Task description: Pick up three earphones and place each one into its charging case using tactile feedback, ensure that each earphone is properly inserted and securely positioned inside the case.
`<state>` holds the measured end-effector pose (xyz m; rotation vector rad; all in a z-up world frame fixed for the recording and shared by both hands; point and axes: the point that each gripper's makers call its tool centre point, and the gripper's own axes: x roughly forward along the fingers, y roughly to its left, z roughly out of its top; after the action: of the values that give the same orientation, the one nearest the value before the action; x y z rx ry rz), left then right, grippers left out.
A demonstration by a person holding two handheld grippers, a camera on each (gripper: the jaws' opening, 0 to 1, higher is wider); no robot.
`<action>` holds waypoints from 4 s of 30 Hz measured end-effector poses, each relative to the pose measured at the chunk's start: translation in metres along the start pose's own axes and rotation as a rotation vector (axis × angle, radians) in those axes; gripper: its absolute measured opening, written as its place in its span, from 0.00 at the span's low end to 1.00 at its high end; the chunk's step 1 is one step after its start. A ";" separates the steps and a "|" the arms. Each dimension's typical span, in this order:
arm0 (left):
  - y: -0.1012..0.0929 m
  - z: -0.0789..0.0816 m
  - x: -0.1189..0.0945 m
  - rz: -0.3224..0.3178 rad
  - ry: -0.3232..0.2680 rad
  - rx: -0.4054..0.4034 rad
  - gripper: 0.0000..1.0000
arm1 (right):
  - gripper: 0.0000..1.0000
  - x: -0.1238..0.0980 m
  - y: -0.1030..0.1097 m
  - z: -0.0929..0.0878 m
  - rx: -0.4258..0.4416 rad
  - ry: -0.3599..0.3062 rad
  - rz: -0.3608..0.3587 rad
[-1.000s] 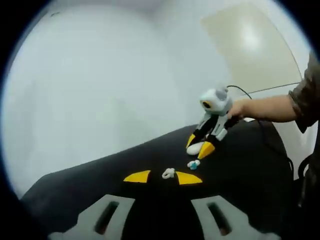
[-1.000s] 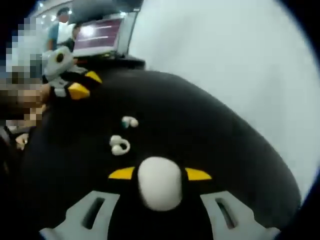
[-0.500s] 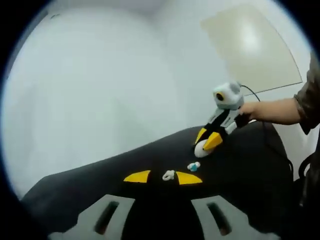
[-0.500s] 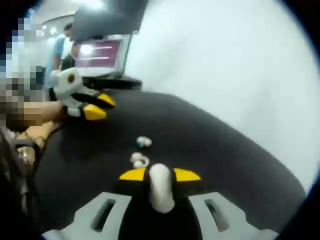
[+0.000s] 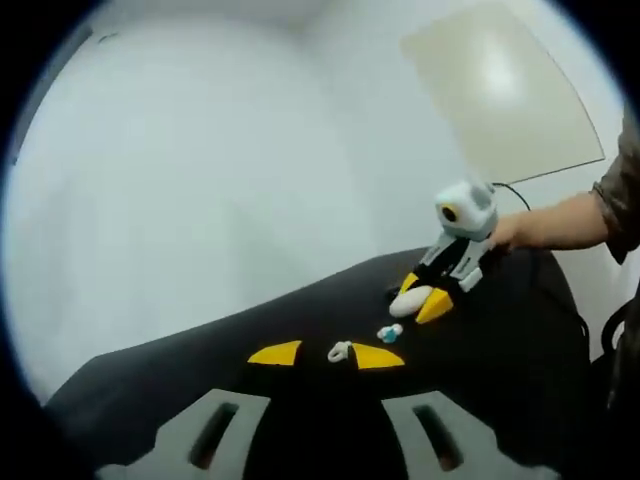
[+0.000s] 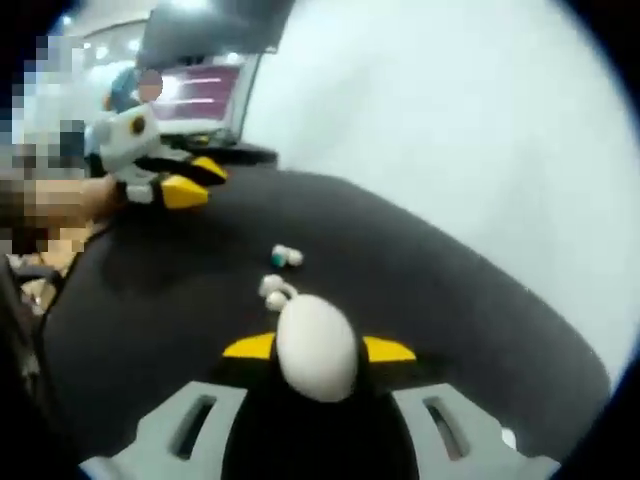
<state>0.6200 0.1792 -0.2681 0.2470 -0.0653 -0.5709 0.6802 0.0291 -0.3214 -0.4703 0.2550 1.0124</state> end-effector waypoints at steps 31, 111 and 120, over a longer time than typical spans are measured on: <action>0.002 0.010 -0.004 0.007 -0.055 -0.029 0.14 | 0.22 -0.054 0.037 0.103 -0.210 -0.278 -0.028; 0.013 0.040 -0.023 -0.018 -0.233 -0.140 0.10 | 0.34 -0.045 0.103 0.066 0.103 -0.164 0.286; 0.012 0.038 -0.023 -0.020 -0.223 -0.135 0.10 | 0.40 -0.019 0.127 0.044 0.326 -0.109 0.323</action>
<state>0.6021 0.1937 -0.2276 0.0523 -0.2398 -0.6184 0.5613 0.0922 -0.3081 -0.0764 0.3986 1.2792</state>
